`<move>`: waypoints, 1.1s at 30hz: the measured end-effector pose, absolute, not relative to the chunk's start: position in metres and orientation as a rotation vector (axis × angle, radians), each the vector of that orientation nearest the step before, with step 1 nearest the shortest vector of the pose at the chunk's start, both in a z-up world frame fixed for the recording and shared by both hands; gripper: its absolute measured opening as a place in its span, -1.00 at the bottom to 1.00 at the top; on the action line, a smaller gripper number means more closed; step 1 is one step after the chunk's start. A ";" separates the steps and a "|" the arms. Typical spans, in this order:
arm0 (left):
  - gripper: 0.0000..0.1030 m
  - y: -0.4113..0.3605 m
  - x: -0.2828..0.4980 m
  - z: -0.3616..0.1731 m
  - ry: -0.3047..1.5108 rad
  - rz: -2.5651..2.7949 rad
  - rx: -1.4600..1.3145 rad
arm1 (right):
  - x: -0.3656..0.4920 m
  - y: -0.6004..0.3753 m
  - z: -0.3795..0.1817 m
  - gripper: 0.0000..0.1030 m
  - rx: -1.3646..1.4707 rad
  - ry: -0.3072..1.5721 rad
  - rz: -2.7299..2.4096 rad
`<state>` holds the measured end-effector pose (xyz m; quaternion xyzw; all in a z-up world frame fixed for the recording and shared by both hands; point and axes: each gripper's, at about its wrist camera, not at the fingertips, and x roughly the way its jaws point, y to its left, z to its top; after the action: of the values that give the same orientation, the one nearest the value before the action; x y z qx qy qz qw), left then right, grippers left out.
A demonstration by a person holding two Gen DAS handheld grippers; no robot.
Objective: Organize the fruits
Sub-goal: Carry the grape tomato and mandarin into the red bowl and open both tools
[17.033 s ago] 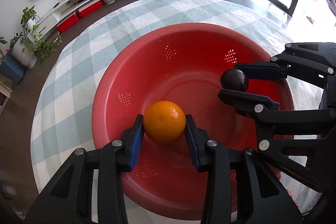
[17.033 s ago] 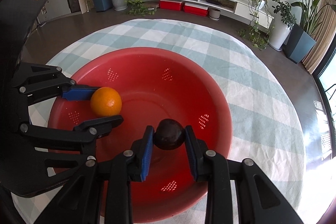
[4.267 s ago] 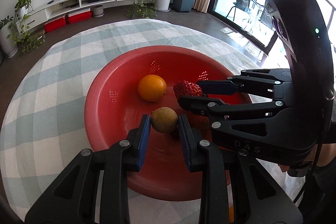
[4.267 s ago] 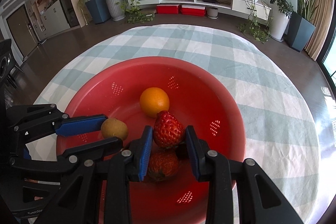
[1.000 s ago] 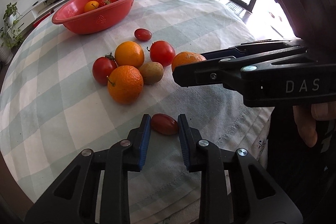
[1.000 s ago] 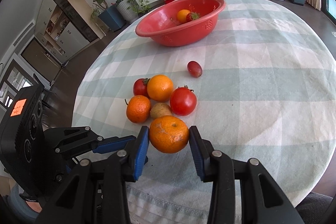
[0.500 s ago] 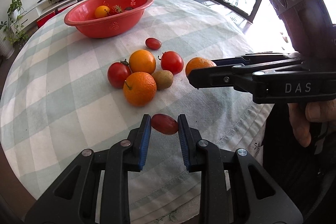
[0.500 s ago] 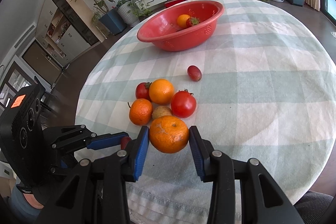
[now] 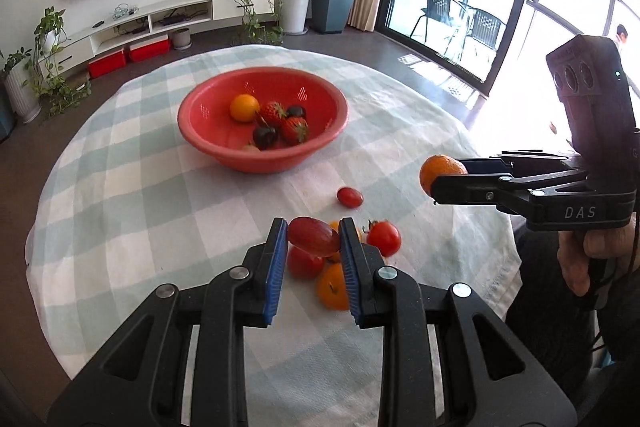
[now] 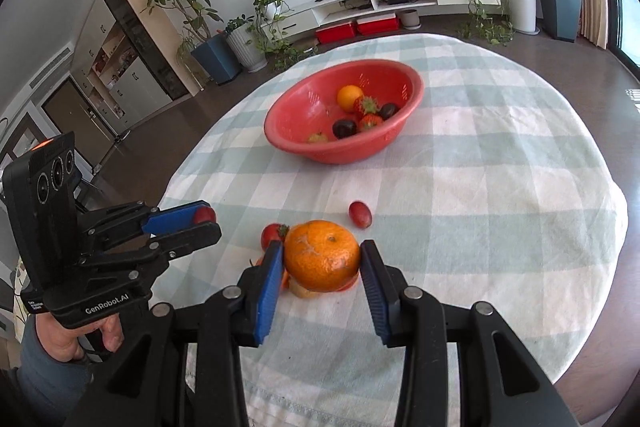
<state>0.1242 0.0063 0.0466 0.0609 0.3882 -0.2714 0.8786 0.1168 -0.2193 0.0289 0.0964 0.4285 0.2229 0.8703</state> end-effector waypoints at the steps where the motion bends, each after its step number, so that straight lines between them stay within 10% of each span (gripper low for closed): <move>1: -0.53 0.007 0.133 0.052 0.798 -0.561 0.131 | 0.123 -0.220 0.036 -0.19 0.191 0.879 0.461; 33: -0.52 -0.027 0.318 -0.012 0.877 -0.494 0.179 | 0.292 -0.167 -0.020 -0.19 -0.065 0.973 0.361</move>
<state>0.3176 -0.0275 -0.0121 0.0857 0.4197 -0.2365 0.8721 0.2925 -0.1668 -0.0197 -0.0311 0.4650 0.1723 0.8678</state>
